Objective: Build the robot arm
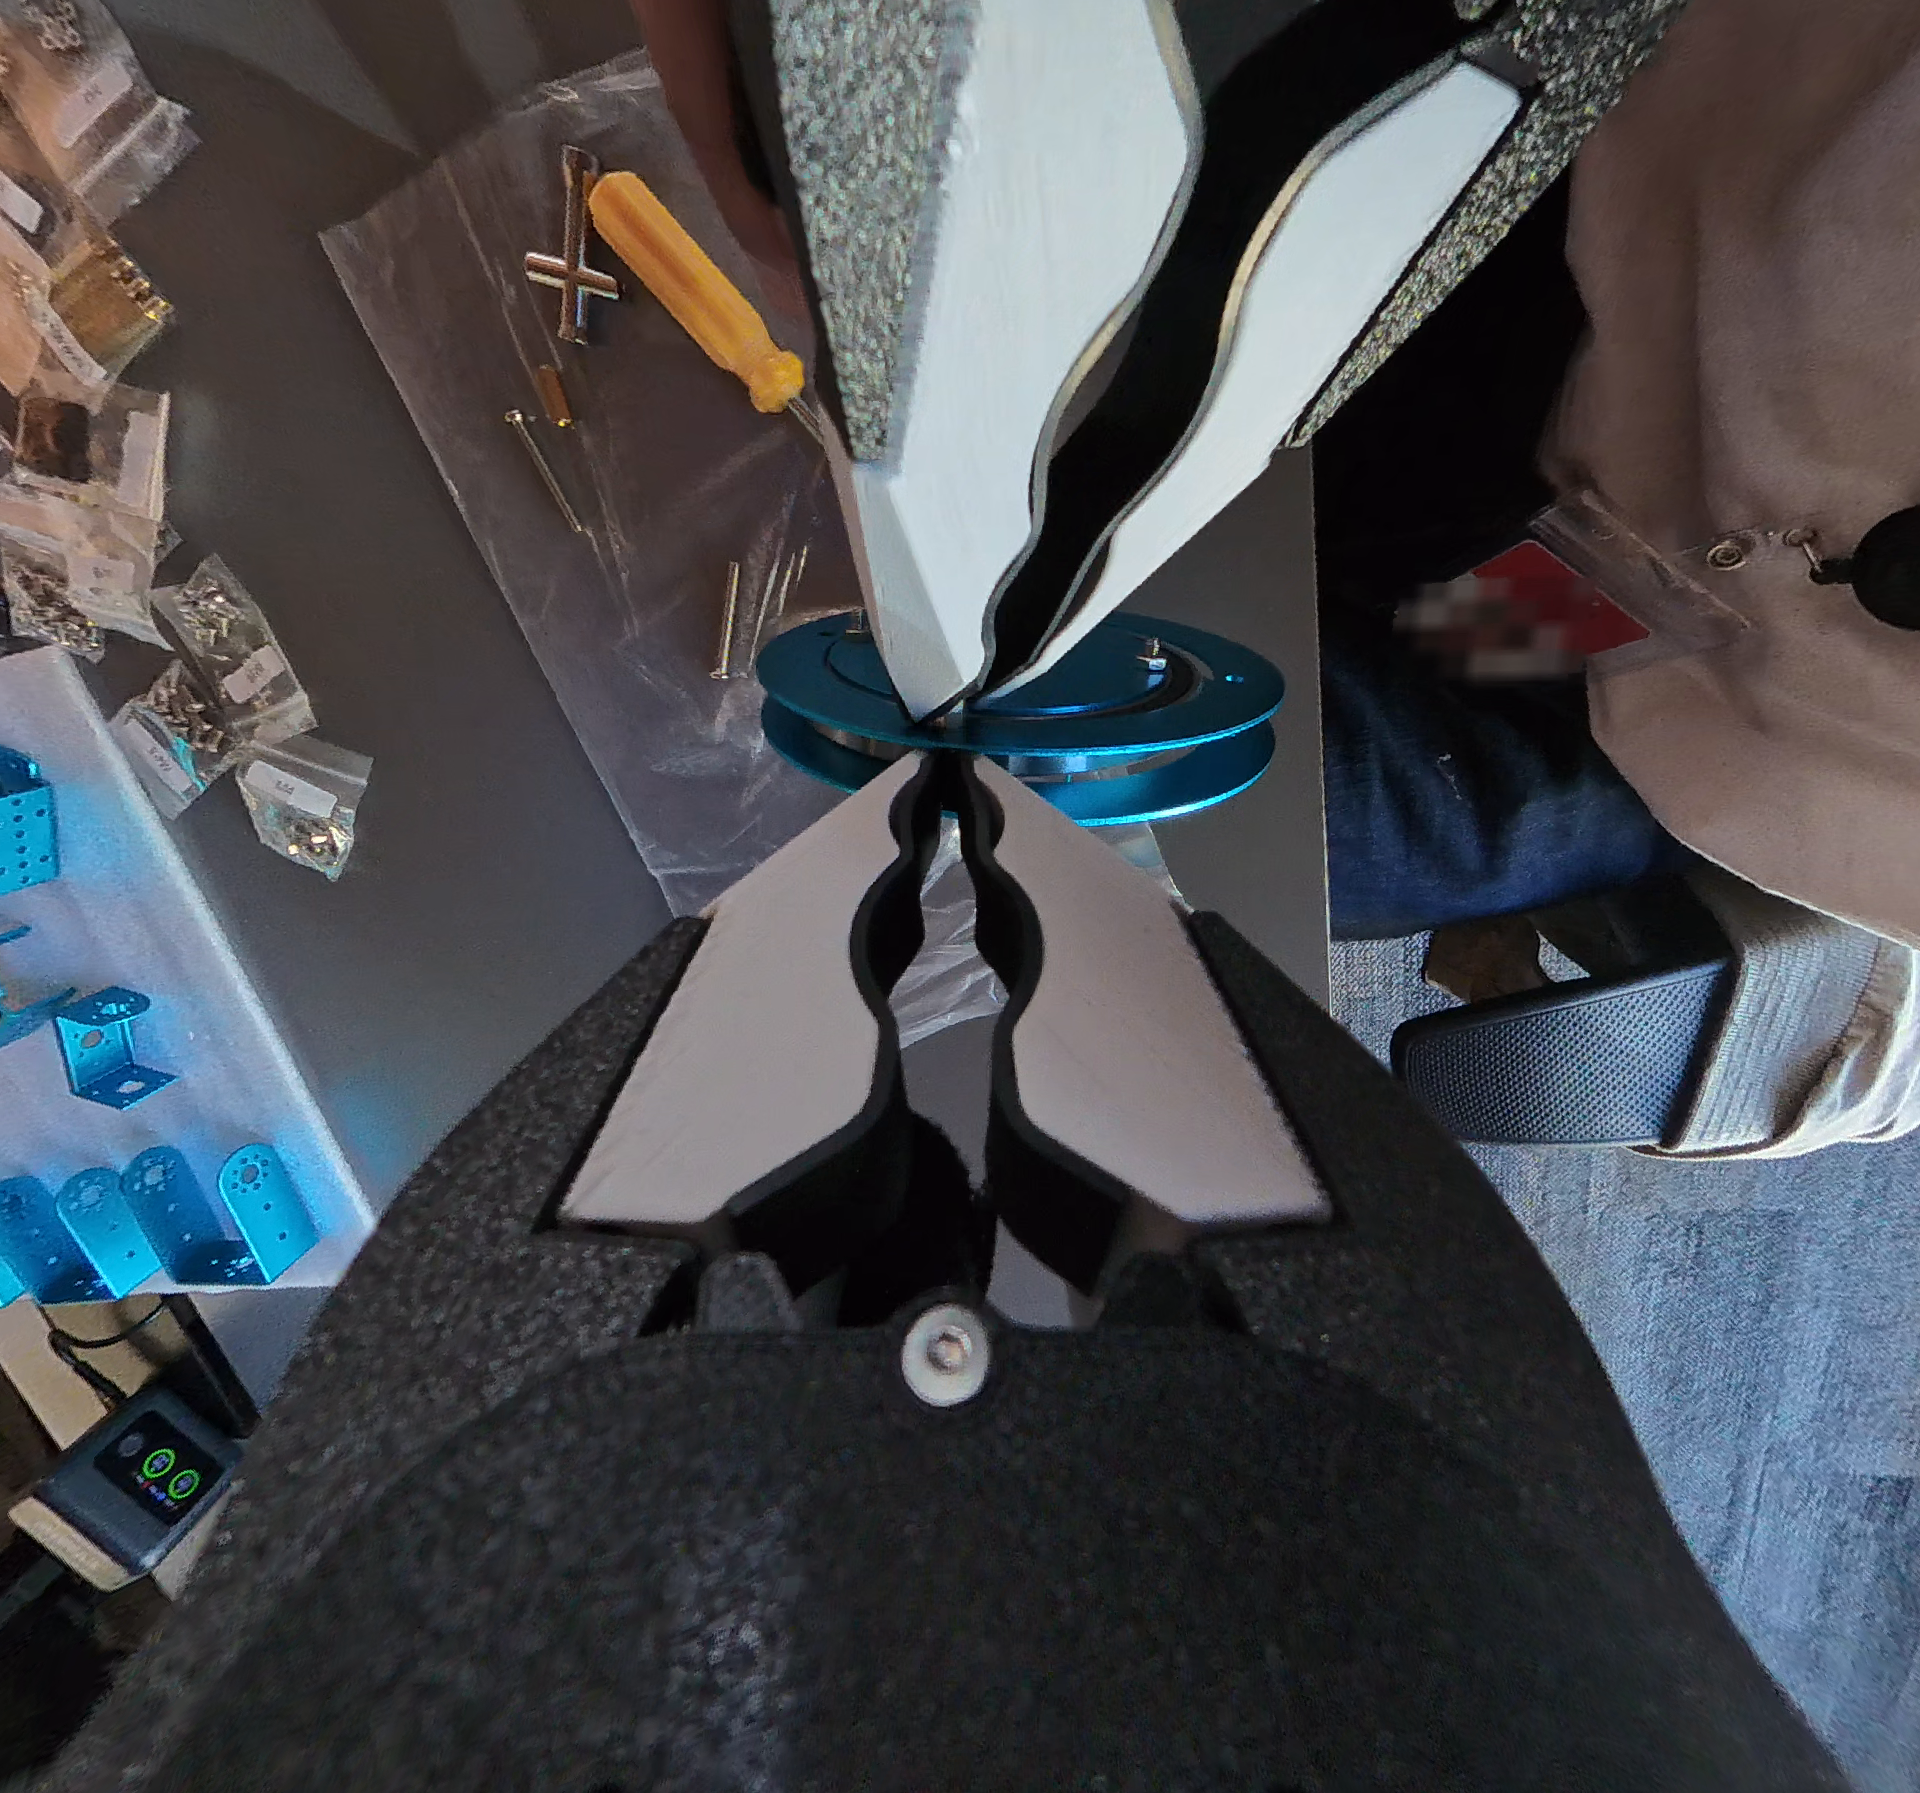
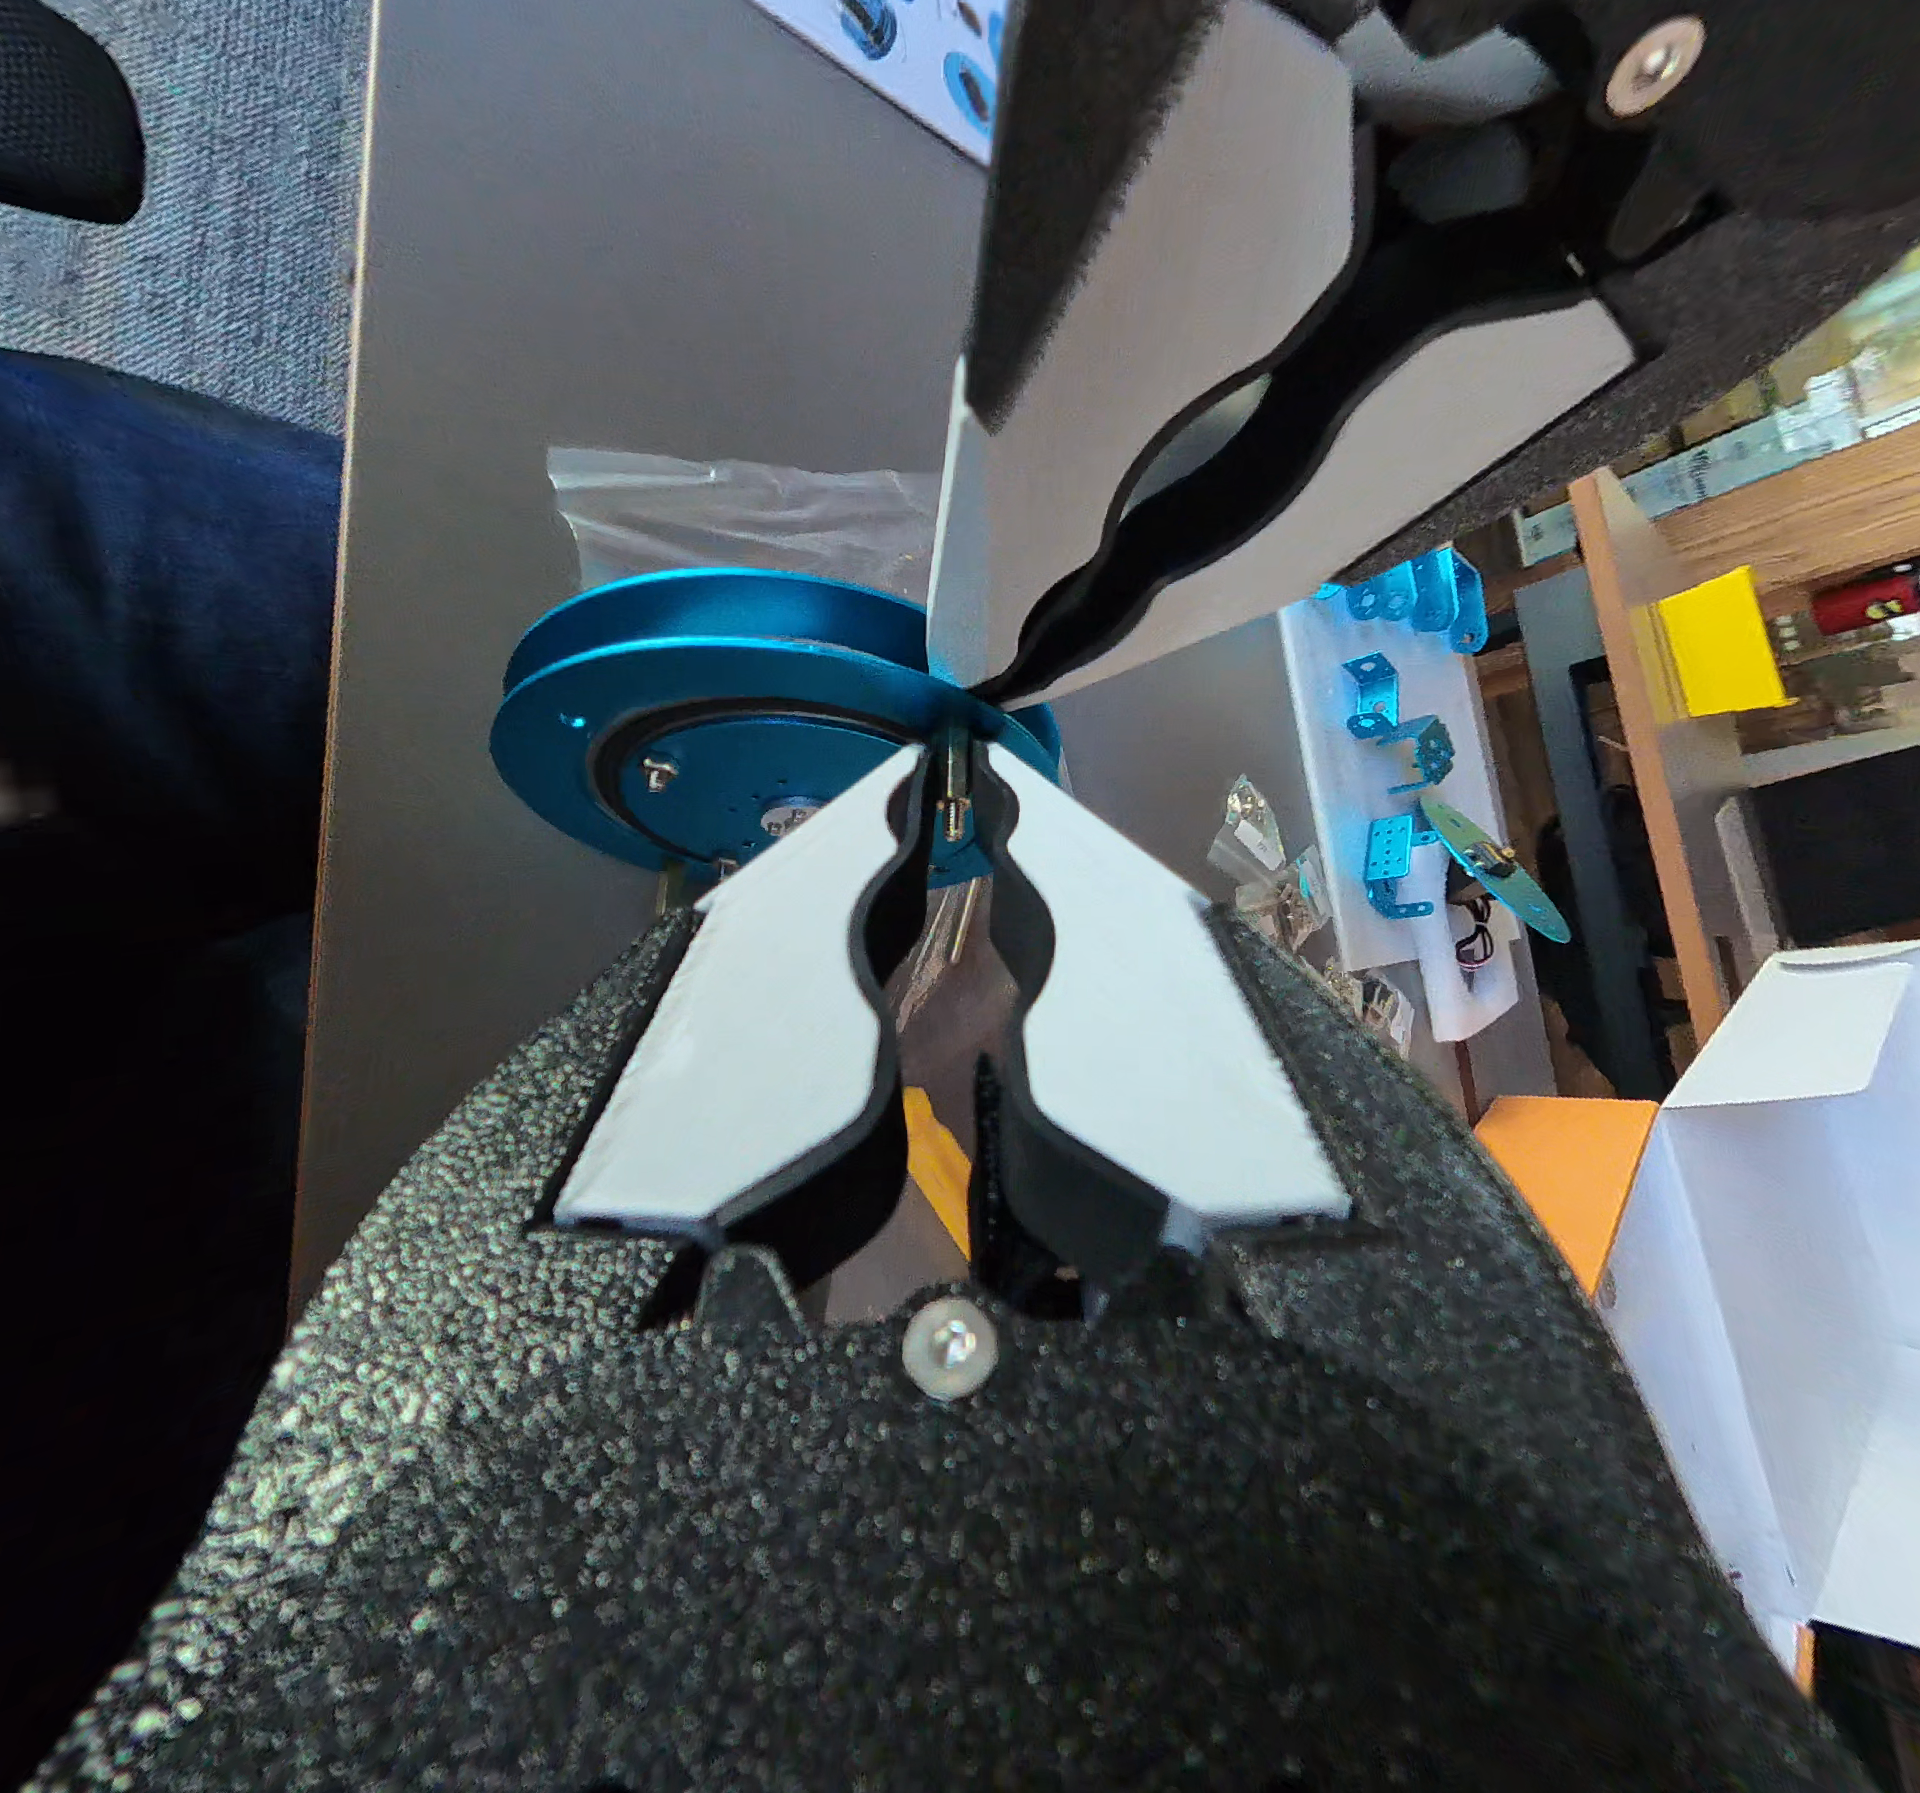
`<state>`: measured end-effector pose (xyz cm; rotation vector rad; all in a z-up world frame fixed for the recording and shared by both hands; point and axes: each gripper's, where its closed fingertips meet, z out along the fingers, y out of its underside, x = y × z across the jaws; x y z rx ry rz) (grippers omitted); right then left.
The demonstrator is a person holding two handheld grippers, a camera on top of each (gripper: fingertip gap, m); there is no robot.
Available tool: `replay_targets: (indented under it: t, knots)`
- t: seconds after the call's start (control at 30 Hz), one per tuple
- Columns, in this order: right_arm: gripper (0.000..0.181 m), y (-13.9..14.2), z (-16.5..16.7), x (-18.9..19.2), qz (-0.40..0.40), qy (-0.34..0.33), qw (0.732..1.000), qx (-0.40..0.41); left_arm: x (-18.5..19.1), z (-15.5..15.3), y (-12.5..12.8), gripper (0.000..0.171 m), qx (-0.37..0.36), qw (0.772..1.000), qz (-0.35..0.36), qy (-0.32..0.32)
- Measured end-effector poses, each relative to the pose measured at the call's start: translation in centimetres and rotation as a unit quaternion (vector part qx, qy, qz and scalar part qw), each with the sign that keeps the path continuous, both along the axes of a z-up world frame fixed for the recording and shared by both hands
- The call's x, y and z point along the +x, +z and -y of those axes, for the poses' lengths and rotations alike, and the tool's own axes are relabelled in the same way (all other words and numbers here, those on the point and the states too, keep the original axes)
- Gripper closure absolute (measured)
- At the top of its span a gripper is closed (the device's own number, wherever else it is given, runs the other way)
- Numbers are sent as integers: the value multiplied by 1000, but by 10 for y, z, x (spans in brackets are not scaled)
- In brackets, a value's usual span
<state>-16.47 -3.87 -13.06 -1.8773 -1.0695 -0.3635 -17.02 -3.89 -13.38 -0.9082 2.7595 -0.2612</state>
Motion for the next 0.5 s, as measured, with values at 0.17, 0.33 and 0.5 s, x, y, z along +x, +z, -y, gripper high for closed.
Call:
replay_targets:
  t: [0.17,0.33,0.5]
  knots:
    - [176,-3,-2,8,122,4,992,33,0,0,0,171,-3,1000,-1,0]
    - [178,-5,-2,4,59,1,998,-1,-2,-1,0,171,-10,1000,1,7]
    - [178,-8,2,-3,-289,-13,939,-185,0,-1,0,171,-11,1000,15,17]
